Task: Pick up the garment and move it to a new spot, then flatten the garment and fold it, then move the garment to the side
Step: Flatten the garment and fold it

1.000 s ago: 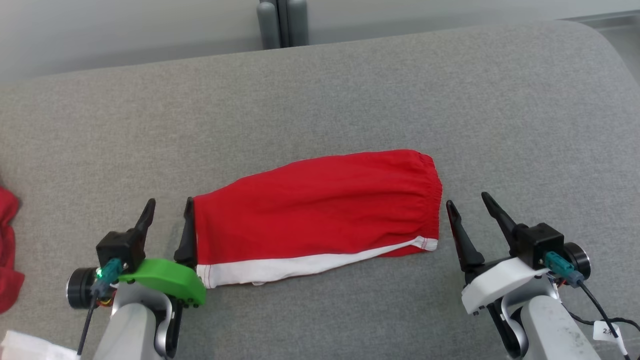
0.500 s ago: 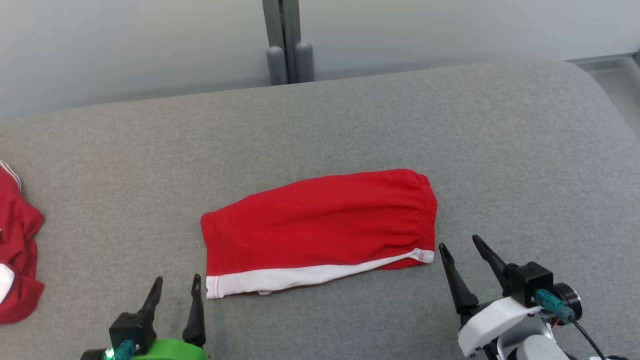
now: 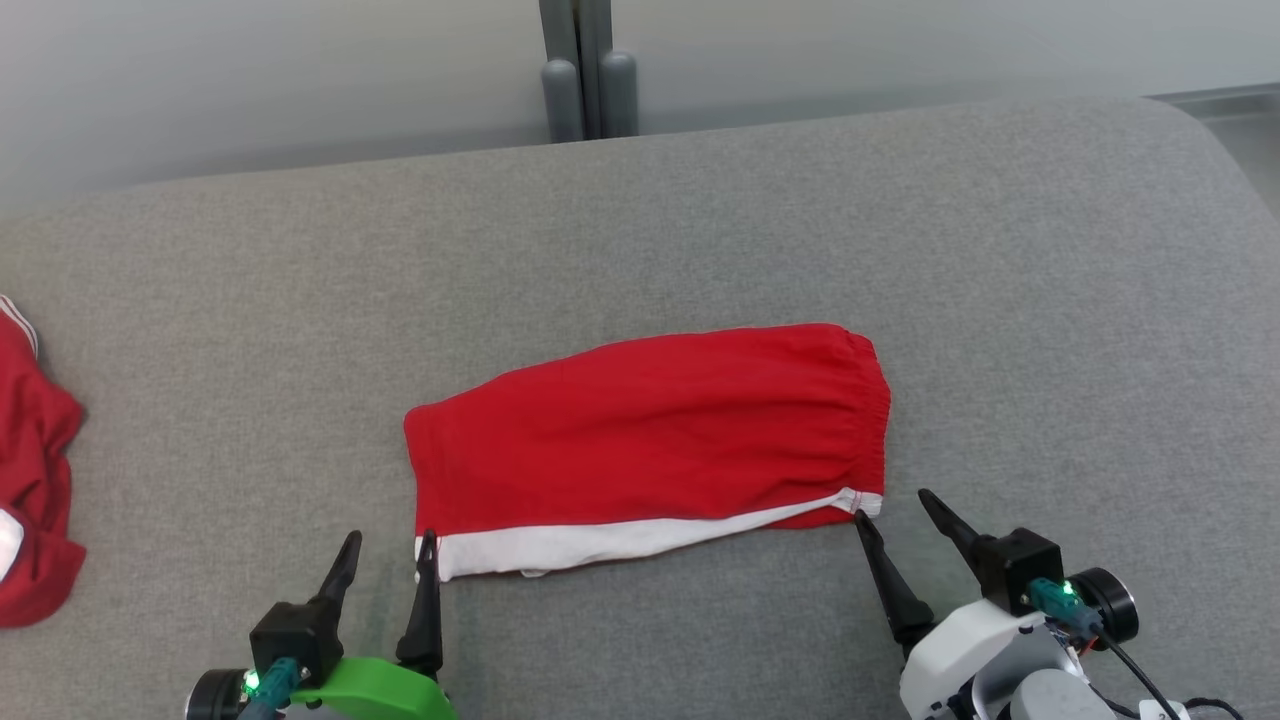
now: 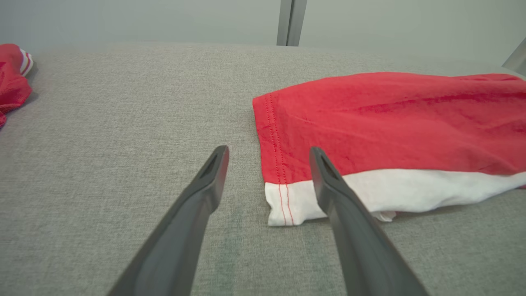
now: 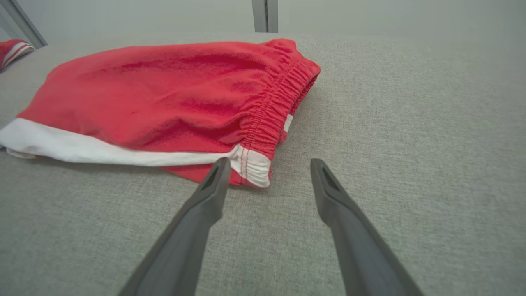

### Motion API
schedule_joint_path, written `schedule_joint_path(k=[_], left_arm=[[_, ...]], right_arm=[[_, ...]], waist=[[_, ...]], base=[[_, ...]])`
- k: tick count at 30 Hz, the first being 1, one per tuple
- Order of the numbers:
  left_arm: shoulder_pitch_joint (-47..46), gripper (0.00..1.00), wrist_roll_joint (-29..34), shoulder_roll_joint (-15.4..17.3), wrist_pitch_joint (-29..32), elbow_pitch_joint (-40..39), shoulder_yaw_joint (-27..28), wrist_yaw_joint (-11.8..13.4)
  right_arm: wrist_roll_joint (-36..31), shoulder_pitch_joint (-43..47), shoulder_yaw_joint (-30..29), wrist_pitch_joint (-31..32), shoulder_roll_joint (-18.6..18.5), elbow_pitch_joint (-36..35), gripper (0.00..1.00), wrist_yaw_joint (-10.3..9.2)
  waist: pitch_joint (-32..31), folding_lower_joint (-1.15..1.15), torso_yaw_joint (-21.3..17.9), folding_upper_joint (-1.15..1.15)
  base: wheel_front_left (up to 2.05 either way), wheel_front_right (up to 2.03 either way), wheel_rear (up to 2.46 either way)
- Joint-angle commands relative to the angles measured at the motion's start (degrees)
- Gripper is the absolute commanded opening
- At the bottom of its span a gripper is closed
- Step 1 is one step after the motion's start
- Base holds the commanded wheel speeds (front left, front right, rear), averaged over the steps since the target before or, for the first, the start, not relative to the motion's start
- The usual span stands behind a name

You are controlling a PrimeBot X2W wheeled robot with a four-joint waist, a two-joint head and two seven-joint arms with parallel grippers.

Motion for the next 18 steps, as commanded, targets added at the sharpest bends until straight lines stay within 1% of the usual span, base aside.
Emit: schedule_joint_path(k=[1,7,11,12,13,14,15,16,17,18], left_arm=[[-1.16,1.0,-0.57,0.04,-0.03,-0.02,-0.31,-0.22],[-2.38,1.0,-1.26,0.05,-0.03,0.37,-1.4,-0.22],[-2.51,1.0,-1.2,0.05,-0.03,0.58,-1.67,-0.22],[-2.62,1.0,-1.26,0.05,-0.03,0.56,-1.72,-0.22],[-2.68,1.0,-1.29,0.05,-0.03,0.58,-1.75,-0.23],[-2.71,1.0,-1.37,0.05,-0.03,0.62,-1.79,-0.23],[-2.74,1.0,-1.41,0.05,-0.03,0.65,-1.82,-0.23],[-2.8,1.0,-1.42,0.05,-0.03,0.68,-1.86,-0.23],[-2.83,1.0,-1.48,0.05,-0.03,0.71,-1.87,-0.23],[-2.78,1.0,-1.55,0.05,-0.03,0.76,-1.91,-0.23]], right_arm=[[-0.46,-1.14,0.21,-0.26,-0.17,0.84,1.0,-0.06],[-0.72,-3.65,0.73,-0.26,-0.19,4.25,1.0,-0.06],[-0.84,-4.42,1.17,-0.27,-0.2,4.88,0.86,-0.06],[-0.88,-4.42,1.25,-0.27,-0.19,4.87,0.8,-0.06],[-0.92,-4.43,1.29,-0.27,-0.18,4.85,0.8,-0.06],[-0.98,-4.46,1.29,-0.27,-0.2,4.78,0.46,-0.06],[-1.04,-4.46,1.3,-0.27,-0.2,4.71,0.41,-0.06],[-1.15,-4.43,1.28,-0.27,-0.19,4.57,0.3,-0.06],[-1.26,-4.31,1.24,-0.27,-0.19,4.42,0.21,-0.06],[-1.37,-4.09,1.1,-0.27,-0.19,4.23,0.0,-0.06]], waist=[[1.19,0.0,0.46,0.0],[2.87,0.0,1.4,0.0],[3.31,0.0,1.89,0.0],[3.39,0.0,2.01,0.0],[3.44,0.0,2.1,0.0],[3.47,0.0,2.21,0.0],[3.5,0.0,2.28,0.0],[3.55,0.0,2.36,0.0],[3.53,0.0,2.4,0.0],[3.52,0.0,2.42,0.0]], base=[[0.0,0.0,0.0],[0.0,0.0,0.0],[0.0,0.0,0.0],[0.0,0.0,0.0],[0.0,0.0,0.0],[0.0,0.0,0.0],[0.0,0.0,0.0],[0.0,0.0,0.0],[0.0,0.0,0.0],[0.0,0.0,0.0]])
